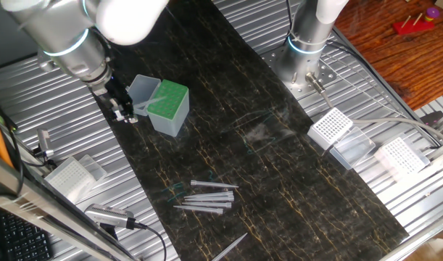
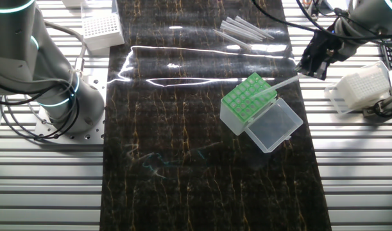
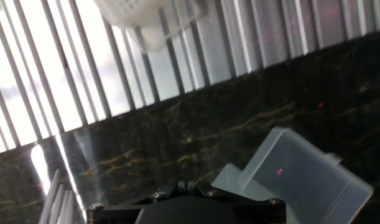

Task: Insert a large pipette tip into the holder for large pipette tips

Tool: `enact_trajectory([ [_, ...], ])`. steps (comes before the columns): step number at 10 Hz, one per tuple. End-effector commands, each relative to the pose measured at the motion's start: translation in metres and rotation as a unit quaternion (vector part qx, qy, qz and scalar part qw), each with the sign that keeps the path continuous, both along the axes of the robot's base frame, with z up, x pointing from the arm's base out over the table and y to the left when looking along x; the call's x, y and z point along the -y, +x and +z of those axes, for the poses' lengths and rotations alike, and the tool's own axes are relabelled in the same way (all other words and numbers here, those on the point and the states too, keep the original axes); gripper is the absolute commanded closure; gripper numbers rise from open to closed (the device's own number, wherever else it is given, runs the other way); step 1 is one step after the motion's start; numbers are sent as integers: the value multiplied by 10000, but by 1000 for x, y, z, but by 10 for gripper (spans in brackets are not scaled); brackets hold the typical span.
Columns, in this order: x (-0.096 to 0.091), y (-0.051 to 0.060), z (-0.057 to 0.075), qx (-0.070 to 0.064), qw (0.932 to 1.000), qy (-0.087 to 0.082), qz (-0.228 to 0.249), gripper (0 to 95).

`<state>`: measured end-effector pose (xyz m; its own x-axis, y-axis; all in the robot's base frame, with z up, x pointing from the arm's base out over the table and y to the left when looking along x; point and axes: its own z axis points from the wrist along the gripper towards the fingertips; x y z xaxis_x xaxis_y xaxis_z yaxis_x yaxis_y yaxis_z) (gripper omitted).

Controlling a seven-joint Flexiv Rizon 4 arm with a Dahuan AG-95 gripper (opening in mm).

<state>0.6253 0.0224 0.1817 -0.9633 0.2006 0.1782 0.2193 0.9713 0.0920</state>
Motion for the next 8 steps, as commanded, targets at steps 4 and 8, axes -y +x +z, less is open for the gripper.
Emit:
enact_trajectory([
  [4,10,4,3,31,9999,-139,82,950],
  [8,18,14,-3,64,9998,-158,125,950],
])
